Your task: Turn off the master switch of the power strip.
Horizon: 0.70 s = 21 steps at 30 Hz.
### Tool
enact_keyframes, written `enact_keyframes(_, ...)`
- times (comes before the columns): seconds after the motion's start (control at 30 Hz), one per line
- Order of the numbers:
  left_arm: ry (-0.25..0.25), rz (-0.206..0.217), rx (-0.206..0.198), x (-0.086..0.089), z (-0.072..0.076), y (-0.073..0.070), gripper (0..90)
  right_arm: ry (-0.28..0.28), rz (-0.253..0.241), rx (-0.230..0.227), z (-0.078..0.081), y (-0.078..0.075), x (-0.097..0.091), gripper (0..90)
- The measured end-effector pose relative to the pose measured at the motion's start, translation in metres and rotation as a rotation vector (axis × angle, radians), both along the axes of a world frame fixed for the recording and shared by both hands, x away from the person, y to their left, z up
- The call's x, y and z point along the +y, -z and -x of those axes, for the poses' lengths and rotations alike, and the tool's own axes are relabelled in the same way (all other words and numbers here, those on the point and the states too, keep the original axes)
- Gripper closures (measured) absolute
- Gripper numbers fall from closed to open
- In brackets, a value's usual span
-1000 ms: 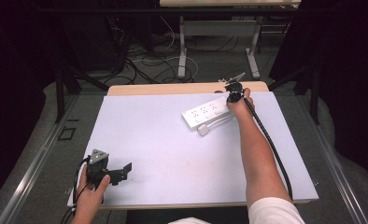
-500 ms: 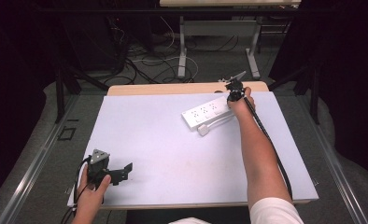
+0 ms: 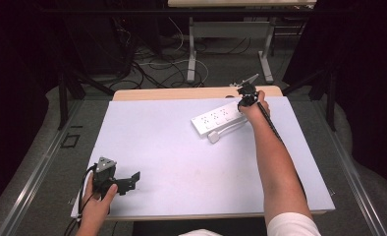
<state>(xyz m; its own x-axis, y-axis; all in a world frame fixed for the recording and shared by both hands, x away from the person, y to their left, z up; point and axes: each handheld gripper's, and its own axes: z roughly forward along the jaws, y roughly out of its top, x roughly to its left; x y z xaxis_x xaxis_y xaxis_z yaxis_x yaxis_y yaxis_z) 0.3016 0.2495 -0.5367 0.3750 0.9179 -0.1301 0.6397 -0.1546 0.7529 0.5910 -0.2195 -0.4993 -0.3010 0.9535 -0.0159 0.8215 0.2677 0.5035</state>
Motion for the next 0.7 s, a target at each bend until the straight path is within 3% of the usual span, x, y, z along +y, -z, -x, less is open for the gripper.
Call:
enact_keyframes(0.33, -0.002, 0.0, 0.003, 0.0, -0.0004, 0.0007, 0.3, 0.015, -0.013, 0.007, 0.002, -0.0042, -0.0032, 64.7)
enact_keyframes(0.7, 0.011, -0.021, 0.011, 0.0001, -0.0007, 0.0008, 0.4, -0.032, -0.008, 0.012, 0.0058, -0.0076, -0.0067, 55.1)
